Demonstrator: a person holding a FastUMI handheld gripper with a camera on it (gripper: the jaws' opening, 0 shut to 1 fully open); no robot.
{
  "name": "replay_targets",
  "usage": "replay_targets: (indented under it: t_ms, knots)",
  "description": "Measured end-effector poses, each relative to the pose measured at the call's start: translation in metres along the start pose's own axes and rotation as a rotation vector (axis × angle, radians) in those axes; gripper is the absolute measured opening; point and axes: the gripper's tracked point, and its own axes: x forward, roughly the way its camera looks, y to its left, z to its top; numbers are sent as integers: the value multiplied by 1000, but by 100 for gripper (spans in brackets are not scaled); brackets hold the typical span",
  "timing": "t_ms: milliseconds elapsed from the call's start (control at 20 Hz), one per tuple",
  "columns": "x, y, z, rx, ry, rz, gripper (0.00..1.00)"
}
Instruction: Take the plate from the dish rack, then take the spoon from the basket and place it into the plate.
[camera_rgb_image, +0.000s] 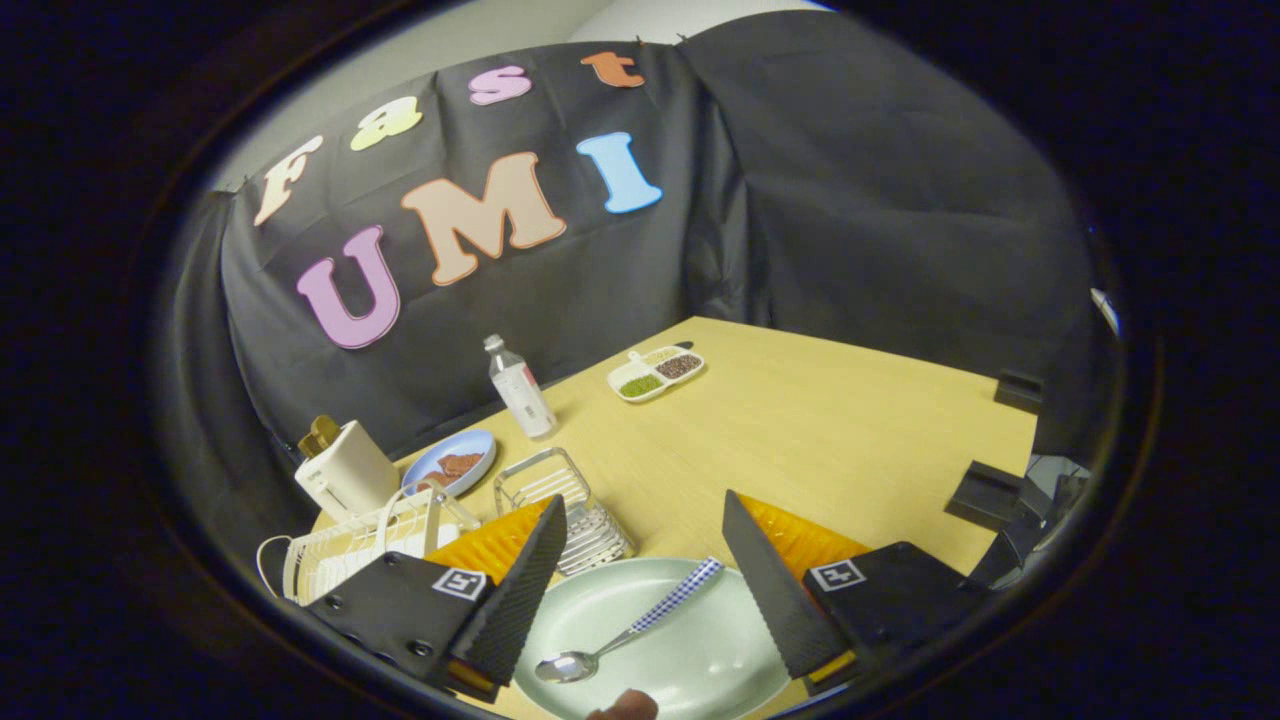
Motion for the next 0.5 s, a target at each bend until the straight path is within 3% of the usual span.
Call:
replay_targets:
  t_ms: [200,500]
  knots:
    - [-15,15,14,-40,-55,59,100]
    - [-40,49,39,-178,-190,234,100]
